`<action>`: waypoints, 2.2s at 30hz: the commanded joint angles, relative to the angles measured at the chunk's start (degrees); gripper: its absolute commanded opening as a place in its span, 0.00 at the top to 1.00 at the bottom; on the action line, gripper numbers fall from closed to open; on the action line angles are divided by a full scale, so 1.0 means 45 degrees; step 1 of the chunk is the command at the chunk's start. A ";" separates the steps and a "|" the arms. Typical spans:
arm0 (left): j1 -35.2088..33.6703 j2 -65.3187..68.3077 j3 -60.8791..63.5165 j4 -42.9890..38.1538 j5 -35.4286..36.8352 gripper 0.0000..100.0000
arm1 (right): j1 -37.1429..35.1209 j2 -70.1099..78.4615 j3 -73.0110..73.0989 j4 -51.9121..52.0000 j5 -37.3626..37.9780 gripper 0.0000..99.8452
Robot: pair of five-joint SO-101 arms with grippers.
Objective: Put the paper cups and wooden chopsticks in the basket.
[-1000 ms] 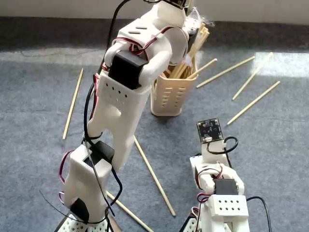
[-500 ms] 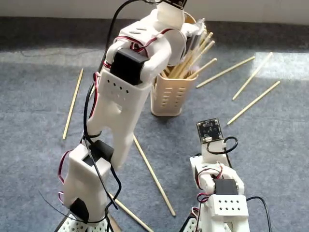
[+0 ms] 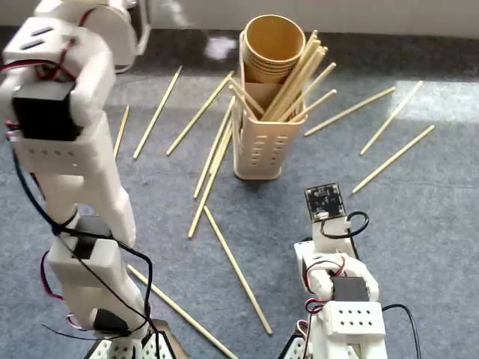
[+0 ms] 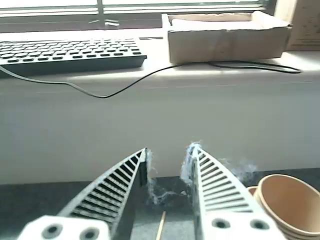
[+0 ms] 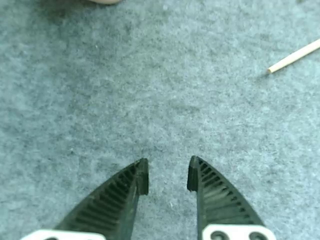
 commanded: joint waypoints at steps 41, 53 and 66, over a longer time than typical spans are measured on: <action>-0.7531 0.3175 0.5812 0.3497 -0.6681 0.82 | 0.0088 -0.0147 -0.0107 -0.0225 0.0137 0.86; -0.0733 0.4112 1.1966 0.4005 -0.6369 0.69 | 0.0088 -0.0147 -0.0088 -0.0225 0.0156 0.86; -0.3819 0.4796 1.0129 0.0664 -0.7111 0.74 | 0.0088 -0.0147 -0.0068 -0.0225 0.0156 0.86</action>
